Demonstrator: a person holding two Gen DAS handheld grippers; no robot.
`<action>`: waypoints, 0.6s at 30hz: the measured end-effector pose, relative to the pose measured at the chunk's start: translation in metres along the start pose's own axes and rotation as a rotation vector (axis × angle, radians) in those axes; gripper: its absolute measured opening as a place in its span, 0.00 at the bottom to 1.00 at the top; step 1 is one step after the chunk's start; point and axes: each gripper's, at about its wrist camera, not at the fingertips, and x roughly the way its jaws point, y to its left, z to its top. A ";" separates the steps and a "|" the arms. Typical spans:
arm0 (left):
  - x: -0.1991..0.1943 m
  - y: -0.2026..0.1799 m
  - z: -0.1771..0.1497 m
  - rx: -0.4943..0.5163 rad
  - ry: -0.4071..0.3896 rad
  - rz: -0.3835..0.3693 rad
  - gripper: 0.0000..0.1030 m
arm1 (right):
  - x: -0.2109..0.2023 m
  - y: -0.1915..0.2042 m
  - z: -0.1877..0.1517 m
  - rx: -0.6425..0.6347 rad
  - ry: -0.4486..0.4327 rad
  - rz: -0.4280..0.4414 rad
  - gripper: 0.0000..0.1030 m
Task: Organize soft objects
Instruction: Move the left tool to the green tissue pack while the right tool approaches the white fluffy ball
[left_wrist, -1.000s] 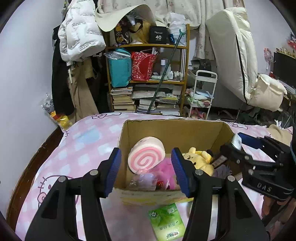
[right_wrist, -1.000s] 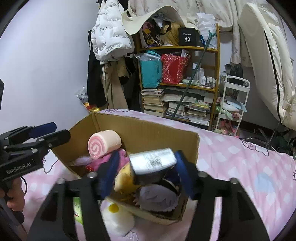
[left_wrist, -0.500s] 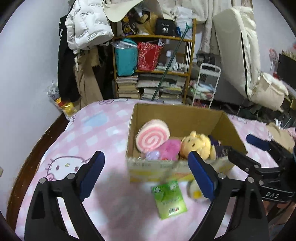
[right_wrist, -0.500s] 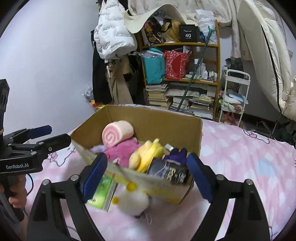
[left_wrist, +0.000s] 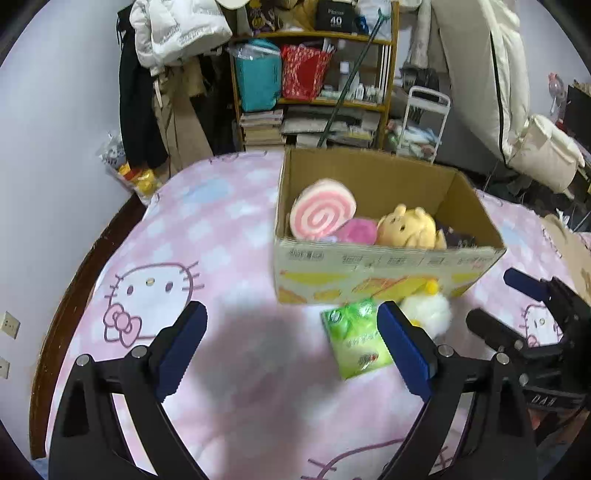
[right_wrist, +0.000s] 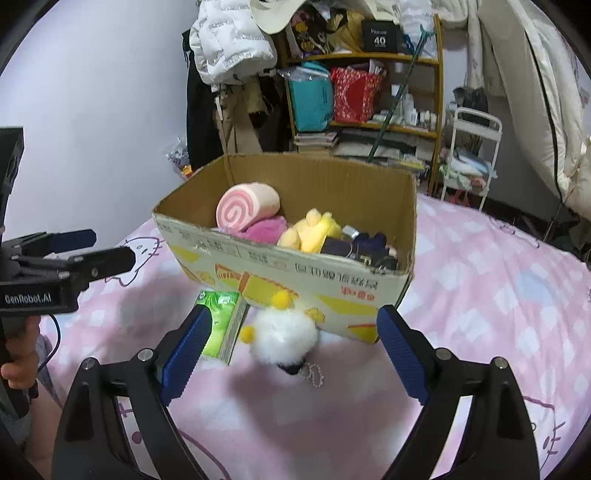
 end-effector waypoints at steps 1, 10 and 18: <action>0.002 0.000 -0.003 0.001 0.009 -0.001 0.89 | 0.003 -0.001 0.000 0.001 0.012 0.020 0.92; 0.029 -0.007 -0.004 0.027 0.096 -0.052 0.89 | 0.033 0.002 -0.011 -0.006 0.110 0.014 0.92; 0.057 -0.015 -0.006 0.036 0.164 -0.098 0.89 | 0.056 0.003 -0.017 -0.019 0.174 0.008 0.92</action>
